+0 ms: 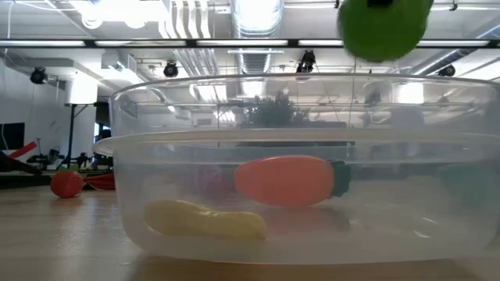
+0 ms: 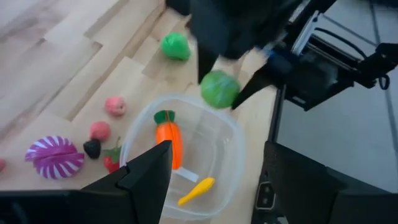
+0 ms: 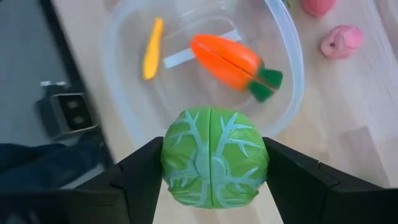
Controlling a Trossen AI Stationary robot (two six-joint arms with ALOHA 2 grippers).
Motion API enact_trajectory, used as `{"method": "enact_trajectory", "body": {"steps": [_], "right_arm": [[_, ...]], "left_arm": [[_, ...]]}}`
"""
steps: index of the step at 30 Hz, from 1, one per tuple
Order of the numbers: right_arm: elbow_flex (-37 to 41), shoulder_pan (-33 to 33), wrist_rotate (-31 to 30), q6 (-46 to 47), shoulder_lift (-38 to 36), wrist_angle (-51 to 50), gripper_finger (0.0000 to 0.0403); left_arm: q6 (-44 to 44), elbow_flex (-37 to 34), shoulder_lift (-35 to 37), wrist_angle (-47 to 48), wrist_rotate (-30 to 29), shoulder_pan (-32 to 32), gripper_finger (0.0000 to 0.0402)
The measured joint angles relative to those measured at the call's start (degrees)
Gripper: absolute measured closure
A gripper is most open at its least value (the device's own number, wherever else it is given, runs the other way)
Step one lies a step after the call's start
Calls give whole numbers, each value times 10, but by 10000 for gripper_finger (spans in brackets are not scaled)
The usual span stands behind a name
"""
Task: Pick and placing Produce into tupperware
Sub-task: Put the green cabbage into the transparent bin, then put the green apple into the transparent bin
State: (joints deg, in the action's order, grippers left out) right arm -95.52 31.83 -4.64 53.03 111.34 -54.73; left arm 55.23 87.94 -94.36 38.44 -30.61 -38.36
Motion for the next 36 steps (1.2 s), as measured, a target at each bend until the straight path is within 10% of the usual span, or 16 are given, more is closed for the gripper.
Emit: {"method": "enact_trajectory", "body": {"steps": [24,36], "right_arm": [[-42,-6,-3,-16,85,-30,90],[-14,-13,-47,1,24,-241,78]], "left_arm": [[44,-2,14,46,-44,-38,162],[45,-2,14,45,-60,-38,162]]}}
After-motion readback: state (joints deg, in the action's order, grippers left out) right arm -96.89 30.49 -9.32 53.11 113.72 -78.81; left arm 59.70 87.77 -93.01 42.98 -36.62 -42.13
